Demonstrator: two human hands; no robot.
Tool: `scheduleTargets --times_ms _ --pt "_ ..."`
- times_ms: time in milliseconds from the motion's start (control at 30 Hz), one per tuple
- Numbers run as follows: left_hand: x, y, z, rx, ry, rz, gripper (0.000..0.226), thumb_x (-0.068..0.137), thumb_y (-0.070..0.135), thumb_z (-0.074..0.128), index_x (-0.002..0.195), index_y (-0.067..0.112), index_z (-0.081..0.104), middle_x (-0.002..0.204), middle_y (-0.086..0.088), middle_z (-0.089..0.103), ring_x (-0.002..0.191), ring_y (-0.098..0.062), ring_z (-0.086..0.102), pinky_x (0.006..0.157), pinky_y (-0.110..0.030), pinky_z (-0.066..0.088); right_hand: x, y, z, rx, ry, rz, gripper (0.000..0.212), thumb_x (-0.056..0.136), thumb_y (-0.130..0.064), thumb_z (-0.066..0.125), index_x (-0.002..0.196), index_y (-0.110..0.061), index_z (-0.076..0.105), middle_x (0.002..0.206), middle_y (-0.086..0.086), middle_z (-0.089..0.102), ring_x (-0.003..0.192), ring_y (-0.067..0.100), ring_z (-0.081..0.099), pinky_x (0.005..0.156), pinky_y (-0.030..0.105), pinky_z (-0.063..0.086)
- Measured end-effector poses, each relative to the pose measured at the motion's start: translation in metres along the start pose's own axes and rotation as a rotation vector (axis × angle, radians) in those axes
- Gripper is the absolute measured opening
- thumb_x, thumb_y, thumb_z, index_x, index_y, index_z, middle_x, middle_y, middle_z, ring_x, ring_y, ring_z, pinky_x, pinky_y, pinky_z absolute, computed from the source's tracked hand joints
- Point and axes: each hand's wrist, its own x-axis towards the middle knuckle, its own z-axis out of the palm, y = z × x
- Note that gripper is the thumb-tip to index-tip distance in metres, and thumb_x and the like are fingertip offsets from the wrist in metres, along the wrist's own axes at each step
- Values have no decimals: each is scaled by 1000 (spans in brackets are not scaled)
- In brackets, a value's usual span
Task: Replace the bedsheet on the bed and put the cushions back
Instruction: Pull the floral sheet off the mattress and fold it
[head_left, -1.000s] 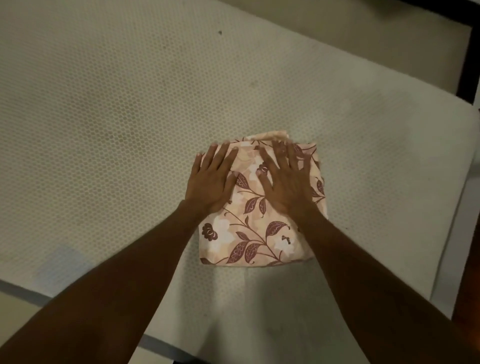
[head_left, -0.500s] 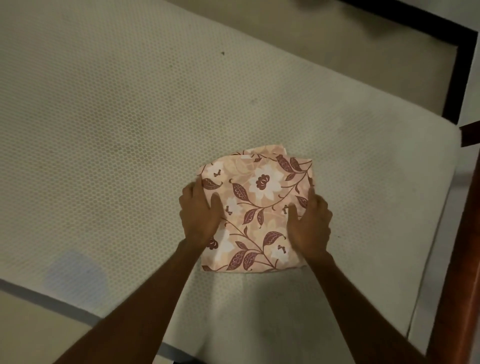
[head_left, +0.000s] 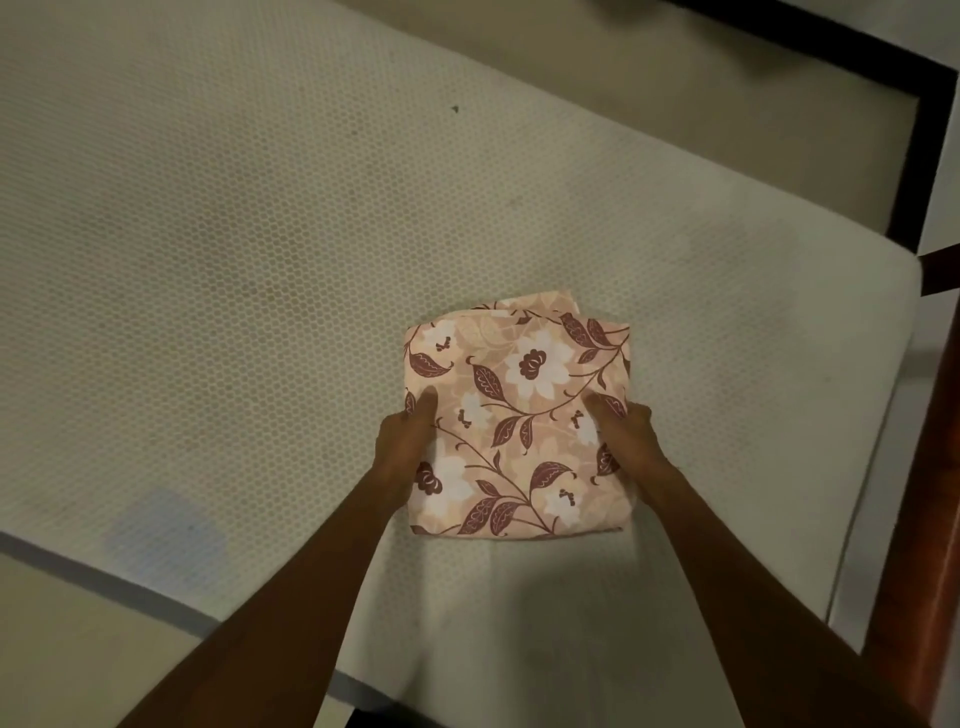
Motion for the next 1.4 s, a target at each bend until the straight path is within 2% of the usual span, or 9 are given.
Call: scheduleTargets --times_ms 100,333,567,767,967,1100,1200,1333,1400 --pt "-7 5 -1 -43 -8 -31 41 99 56 60 96 16 69 94 -5 74 84 -21 72 62 -29 53 -2 3 -1 14 -55 18 93 63 -83 68 126 -15 66 111 7 76 99 26 74 94 47 60" --pt "-16 10 -17 -131 -160 -19 66 88 70 64 119 13 74 111 -9 79 101 -28 77 92 -46 61 -21 -12 -9 163 -128 22 75 75 -80 69 116 -16 74 98 6 81 92 26 78 86 43 62" --pt "-40 52 -23 -168 -117 112 71 81 74 69 119 14 74 104 -6 80 97 -23 77 87 -44 62 -69 -43 -27 420 -106 -224 45 91 -49 71 121 -15 75 111 8 79 103 23 76 93 40 58" --pt "-63 52 -24 -62 -97 159 35 90 49 72 94 14 76 83 -3 80 69 -9 76 53 -20 56 -89 -10 -35 451 -40 -237 31 93 -27 72 119 -11 75 109 11 79 100 25 77 89 39 58" --pt "-71 0 -31 -11 68 86 44 76 55 78 90 13 80 84 -5 80 84 -26 78 82 -49 64 -100 43 -16 295 96 -126 11 90 -29 76 97 -21 77 83 -3 80 82 16 77 68 27 56" --pt "-74 -22 -30 -28 167 193 39 76 53 78 107 29 78 98 6 80 95 -16 76 88 -47 62 -95 58 -4 153 230 -278 21 89 -32 78 108 -22 77 95 -10 76 94 12 72 83 33 58" --pt "-70 -26 -29 -100 169 184 44 76 45 80 116 28 76 102 5 79 96 -16 76 88 -46 63 -86 63 -5 -65 268 -327 38 84 -53 75 111 -26 73 110 -6 73 109 18 69 97 45 56" --pt "-64 -24 -25 -143 148 154 34 79 29 78 112 17 77 95 -2 81 90 -20 78 86 -47 64 -82 63 -13 -444 353 -599 81 85 -55 75 149 -20 39 168 2 25 149 23 38 116 42 37" --pt "-61 -21 -25 -151 133 138 27 81 26 78 102 10 79 91 -8 80 88 -26 78 85 -48 64 -86 52 -22 -556 299 -682 75 90 -51 72 150 -18 43 160 3 43 141 21 48 110 38 41"
